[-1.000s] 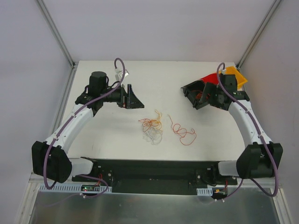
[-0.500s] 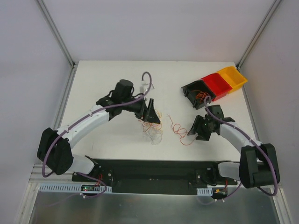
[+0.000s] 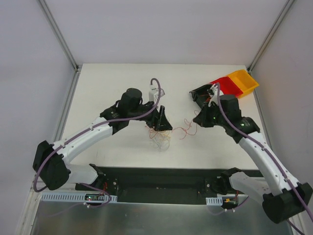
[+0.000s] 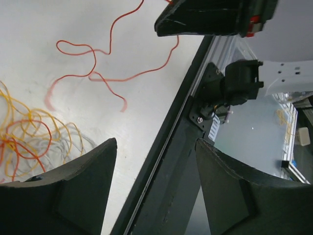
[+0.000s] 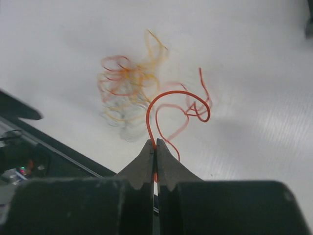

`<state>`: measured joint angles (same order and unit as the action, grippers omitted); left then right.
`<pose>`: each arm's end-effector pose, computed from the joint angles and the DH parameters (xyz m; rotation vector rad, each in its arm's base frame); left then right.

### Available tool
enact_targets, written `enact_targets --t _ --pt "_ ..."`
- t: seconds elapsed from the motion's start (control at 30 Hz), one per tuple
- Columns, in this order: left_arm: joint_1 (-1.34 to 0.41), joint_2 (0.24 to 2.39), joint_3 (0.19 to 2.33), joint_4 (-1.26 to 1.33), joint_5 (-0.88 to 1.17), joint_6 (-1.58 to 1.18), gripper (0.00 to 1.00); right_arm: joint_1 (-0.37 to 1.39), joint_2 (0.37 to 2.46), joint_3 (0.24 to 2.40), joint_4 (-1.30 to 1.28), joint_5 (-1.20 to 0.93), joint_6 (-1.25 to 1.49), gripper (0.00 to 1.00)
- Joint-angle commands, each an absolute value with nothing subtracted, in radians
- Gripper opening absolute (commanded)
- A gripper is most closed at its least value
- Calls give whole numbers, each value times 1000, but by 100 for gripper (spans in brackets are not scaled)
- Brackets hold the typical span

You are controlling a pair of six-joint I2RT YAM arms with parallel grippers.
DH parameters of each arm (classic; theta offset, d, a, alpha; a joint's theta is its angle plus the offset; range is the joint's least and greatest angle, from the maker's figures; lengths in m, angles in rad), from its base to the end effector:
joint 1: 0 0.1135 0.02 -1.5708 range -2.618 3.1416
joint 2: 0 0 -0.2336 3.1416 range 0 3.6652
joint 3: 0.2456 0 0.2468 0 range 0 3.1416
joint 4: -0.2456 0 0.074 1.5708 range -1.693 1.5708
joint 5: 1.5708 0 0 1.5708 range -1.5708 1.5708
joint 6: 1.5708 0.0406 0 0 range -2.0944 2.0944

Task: Untangle the cables

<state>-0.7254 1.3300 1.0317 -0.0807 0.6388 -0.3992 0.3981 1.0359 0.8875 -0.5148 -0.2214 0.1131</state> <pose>0.2157 -0.2236 0.2879 0.7954 1.9702 -1.3296 0.2142 0.0997 0.2685 -0.4429 2.2232 0.5226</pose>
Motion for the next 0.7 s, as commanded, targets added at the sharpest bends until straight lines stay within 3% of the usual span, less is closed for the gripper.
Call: enact_targets --t 0.0,0.2,0.43,0.67 --pt "-726 1188 1038 54 572 -327 64 414 922 1060 -557 -330 34 1" --pt "-726 1124 1092 77 529 -304 84 414 956 1297 -614 -419 11 1" --pt "-724 1132 1123 77 534 -344 80 414 1029 1477 -663 -298 6 1" --pt "-664 1069 1124 5 537 -325 87 362 1164 1632 -693 -166 51 1"
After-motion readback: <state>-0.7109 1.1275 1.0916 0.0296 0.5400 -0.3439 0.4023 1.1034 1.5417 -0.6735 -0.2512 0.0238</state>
